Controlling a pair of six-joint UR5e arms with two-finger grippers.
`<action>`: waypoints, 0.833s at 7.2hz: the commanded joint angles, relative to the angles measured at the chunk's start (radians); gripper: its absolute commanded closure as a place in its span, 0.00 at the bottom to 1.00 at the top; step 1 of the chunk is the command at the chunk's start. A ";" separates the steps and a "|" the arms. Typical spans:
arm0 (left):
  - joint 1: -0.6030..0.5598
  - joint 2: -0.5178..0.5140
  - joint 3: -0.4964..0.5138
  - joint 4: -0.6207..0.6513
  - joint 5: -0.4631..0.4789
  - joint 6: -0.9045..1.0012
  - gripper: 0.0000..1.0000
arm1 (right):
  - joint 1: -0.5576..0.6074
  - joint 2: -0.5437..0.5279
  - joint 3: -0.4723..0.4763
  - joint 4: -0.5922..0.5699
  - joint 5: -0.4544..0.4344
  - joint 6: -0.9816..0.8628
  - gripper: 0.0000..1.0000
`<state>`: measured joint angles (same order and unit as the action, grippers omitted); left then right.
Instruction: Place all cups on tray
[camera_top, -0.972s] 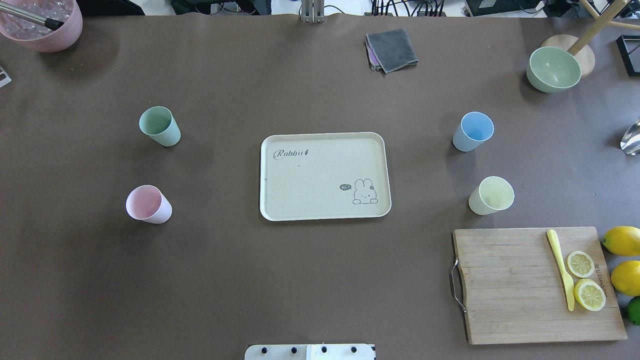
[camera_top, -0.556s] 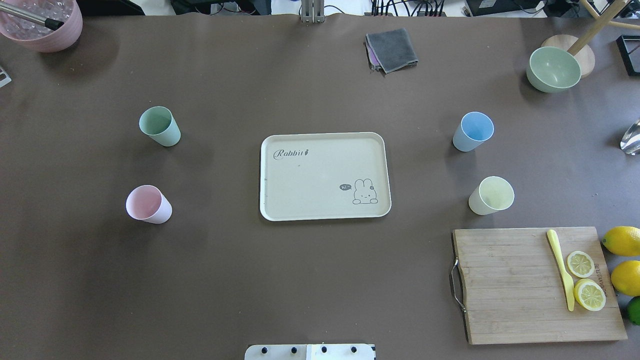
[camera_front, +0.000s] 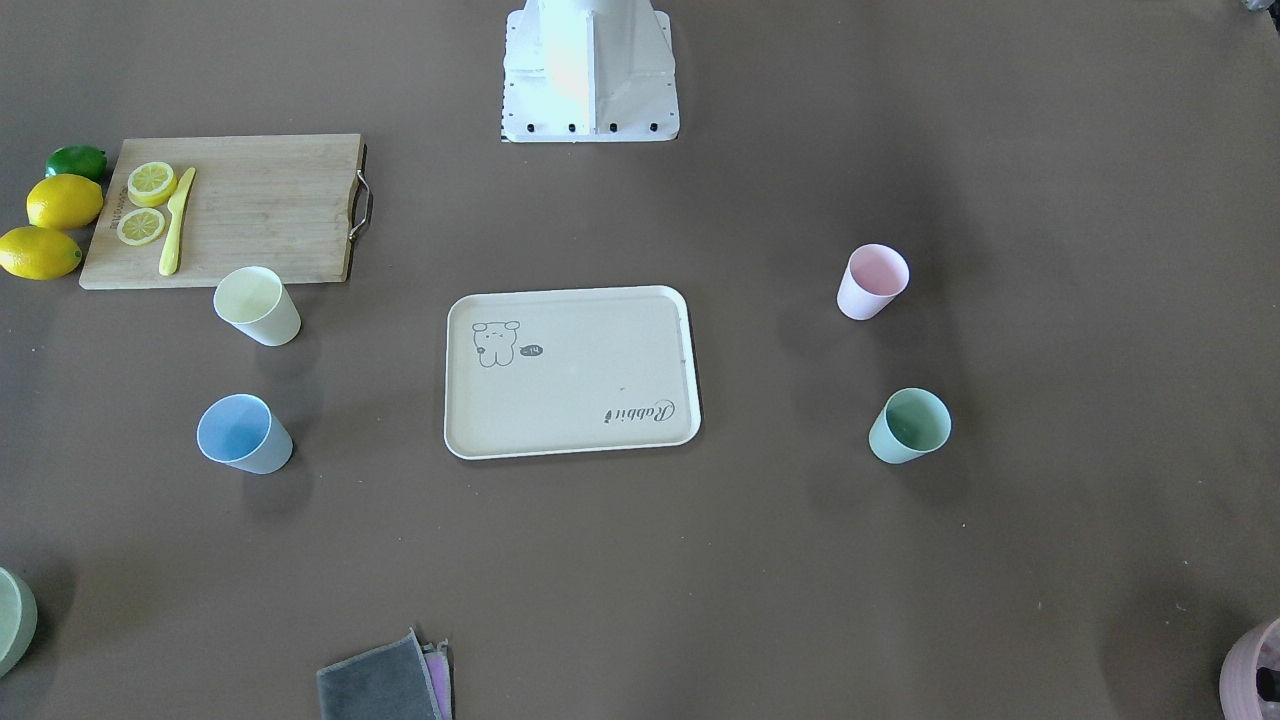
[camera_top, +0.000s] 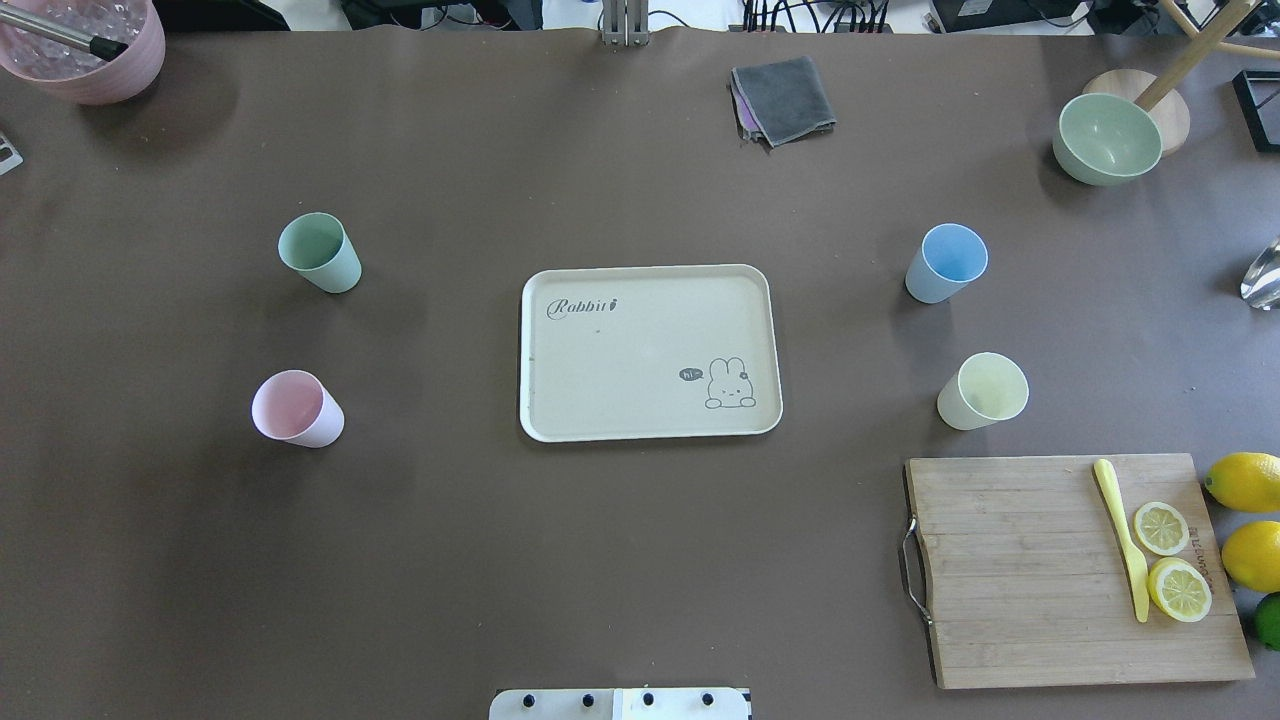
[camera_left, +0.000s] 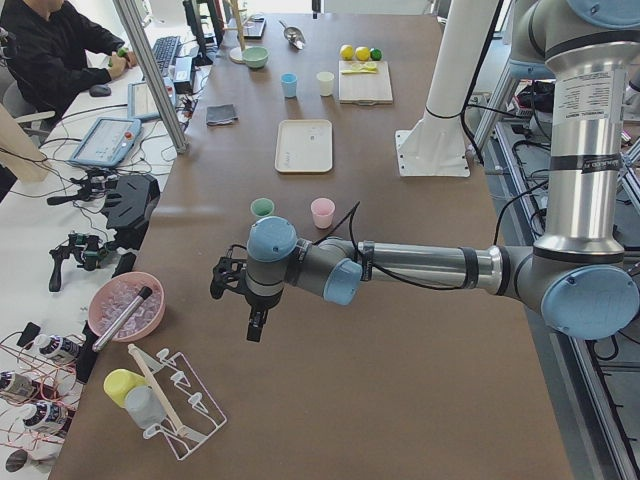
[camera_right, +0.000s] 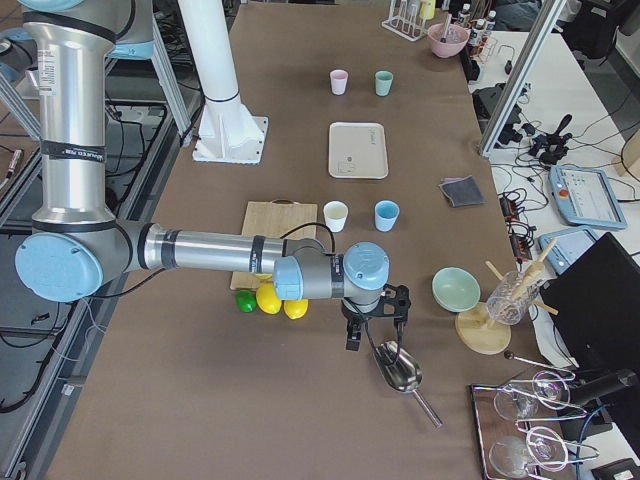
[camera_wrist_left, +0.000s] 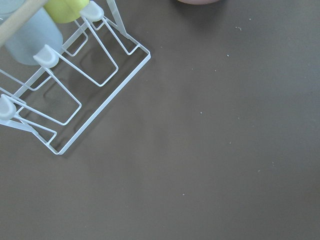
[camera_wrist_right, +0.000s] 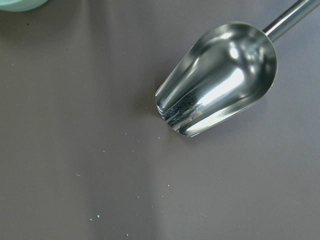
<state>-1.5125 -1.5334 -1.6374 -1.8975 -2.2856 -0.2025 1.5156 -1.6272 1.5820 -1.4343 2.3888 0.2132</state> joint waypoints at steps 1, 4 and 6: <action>0.000 -0.001 0.002 0.000 0.000 0.000 0.02 | 0.000 0.003 0.001 -0.001 0.003 0.002 0.00; 0.000 0.001 0.005 0.000 0.000 0.000 0.02 | 0.000 0.006 0.007 0.003 0.047 -0.008 0.00; 0.000 0.001 0.007 0.002 0.000 0.000 0.02 | 0.003 0.007 0.018 0.008 0.027 -0.003 0.00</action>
<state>-1.5125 -1.5325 -1.6317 -1.8971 -2.2856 -0.2025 1.5169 -1.6219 1.5903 -1.4279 2.4242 0.2080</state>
